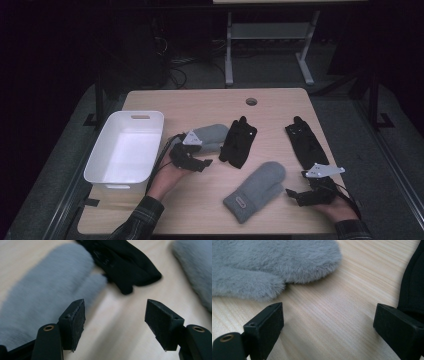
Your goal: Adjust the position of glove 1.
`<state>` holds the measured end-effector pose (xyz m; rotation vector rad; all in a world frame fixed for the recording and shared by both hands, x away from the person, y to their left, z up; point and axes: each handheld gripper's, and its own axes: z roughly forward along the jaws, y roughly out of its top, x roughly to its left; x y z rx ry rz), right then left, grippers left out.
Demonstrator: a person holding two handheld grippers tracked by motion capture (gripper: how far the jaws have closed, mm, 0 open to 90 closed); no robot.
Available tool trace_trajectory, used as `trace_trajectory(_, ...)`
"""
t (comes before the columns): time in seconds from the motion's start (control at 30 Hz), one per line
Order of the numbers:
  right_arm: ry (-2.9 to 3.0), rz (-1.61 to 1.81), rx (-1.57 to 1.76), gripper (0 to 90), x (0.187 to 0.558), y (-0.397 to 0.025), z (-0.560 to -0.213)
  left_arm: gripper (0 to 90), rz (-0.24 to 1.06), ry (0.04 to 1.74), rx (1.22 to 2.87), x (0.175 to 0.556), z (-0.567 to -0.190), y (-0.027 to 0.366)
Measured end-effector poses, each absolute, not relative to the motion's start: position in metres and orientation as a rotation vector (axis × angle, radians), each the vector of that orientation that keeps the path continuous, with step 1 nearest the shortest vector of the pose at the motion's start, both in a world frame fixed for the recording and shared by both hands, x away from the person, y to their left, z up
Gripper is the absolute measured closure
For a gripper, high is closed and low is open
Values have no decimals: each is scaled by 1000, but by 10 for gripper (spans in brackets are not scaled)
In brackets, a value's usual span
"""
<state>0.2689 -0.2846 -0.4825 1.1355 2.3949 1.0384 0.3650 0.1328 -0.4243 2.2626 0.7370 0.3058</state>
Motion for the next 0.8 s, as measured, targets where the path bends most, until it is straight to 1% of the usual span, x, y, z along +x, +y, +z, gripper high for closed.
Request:
trace_trajectory(0.1,2395,1039,1136,93,269,-285,-482,326,327,761,2256,378,-421,130)
trace_trajectory(0.2,2394,1039,1137,94,269,-285,-482,355,334,788,2224,391,-417,129)
trace_trajectory(0.23,2394,1039,1137,94,269,-285,-482,377,350,794,2226,395,-416,128)
trace_trajectory(0.4,2394,1039,1138,94,269,-285,-482,387,416,825,2236,413,-415,126)
trace_trajectory(0.6,2394,1041,1140,94,269,-285,-482,353,456,855,2242,430,-416,123)
trace_trajectory(0.8,2393,1043,1140,94,269,-285,-482,322,457,868,2271,443,-425,122)
